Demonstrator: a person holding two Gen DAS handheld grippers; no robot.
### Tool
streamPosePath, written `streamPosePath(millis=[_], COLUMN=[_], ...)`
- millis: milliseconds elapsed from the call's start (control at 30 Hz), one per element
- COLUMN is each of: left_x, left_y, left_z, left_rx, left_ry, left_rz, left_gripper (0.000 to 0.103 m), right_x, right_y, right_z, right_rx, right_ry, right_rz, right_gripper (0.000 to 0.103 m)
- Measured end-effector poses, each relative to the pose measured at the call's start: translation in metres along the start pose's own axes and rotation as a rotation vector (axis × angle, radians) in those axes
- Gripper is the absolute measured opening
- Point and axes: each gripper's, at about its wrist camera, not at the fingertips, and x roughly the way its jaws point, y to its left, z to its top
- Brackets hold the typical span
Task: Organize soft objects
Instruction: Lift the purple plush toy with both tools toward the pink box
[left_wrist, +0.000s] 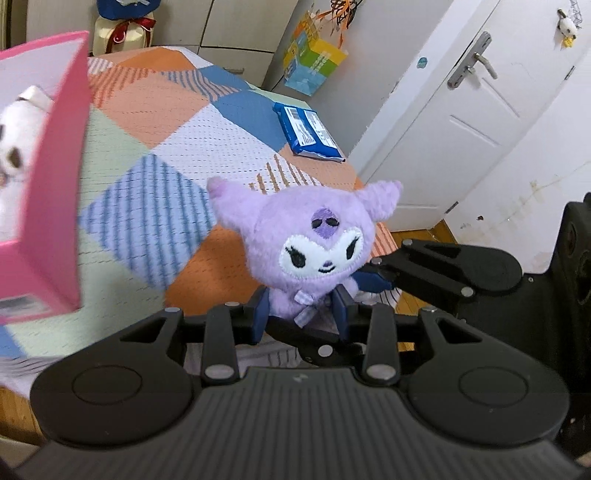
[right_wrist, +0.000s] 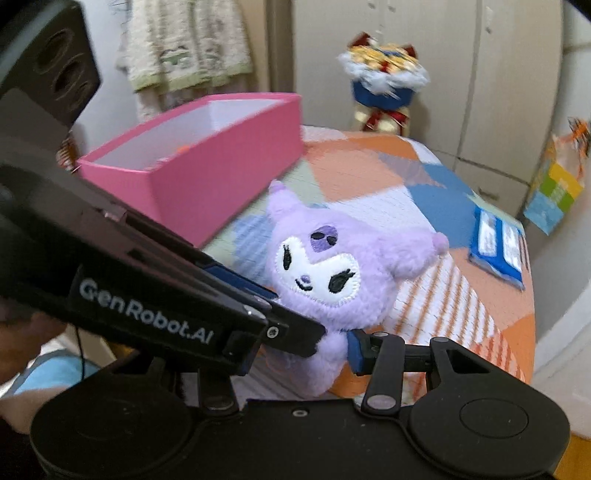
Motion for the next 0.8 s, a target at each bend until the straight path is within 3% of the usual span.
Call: streamPosePath(millis=[400,633,800], left_x=[-0.102,-0.134,-0.139], left_y=[0.035,0.075,0.117], left_z=[0.0,0.019,0.038], left_rx=[-0.008,-0.045,-0.126], left_ry=[-0.091,-0.18,-0.227], left_rz=[0.09,0.167,0.181], left_gripper=[0.035,0.035,0.036], right_x=[-0.022,0.002,0.034], right_y=[0.07,0.093,0.101], right_z=[0.055,0.099,0.13], right_rx=[-0.167,-0.201,-0.213], right_ry=[-0.115,-0.17,-0.179], right_rz=[0.124,0.193,0.218], right_gripper=[0.052,0.052,0.053])
